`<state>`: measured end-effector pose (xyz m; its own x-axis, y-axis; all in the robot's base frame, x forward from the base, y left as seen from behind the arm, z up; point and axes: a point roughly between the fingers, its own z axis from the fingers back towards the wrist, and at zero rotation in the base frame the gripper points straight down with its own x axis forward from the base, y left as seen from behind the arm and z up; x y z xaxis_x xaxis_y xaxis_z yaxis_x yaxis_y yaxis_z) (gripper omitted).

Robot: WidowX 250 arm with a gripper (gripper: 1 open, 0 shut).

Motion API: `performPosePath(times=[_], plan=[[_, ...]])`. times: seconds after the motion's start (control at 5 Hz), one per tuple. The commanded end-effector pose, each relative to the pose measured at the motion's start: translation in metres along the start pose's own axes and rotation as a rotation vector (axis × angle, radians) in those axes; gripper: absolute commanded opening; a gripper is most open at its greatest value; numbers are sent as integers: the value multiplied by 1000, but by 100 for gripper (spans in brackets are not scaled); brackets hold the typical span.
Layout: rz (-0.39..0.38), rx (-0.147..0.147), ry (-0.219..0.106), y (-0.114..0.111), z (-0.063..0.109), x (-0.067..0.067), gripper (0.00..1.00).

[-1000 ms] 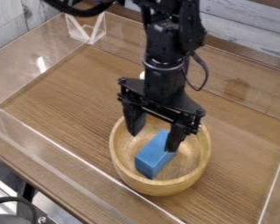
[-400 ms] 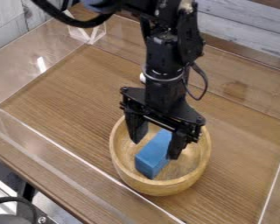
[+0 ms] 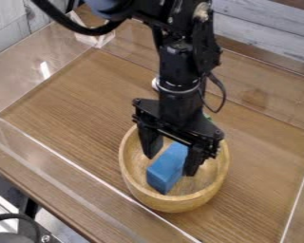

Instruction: Remove the blue block from inside the brown bowl and put it on the table

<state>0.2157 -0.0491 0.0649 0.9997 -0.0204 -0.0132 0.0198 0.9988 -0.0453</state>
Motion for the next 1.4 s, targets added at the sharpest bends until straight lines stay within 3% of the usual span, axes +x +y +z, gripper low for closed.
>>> performPosePath(times=[0.0,1.2], plan=[[-14,-12,-32,-4,4,5,100],[-14,-34,-35,-6,-10,4,100]])
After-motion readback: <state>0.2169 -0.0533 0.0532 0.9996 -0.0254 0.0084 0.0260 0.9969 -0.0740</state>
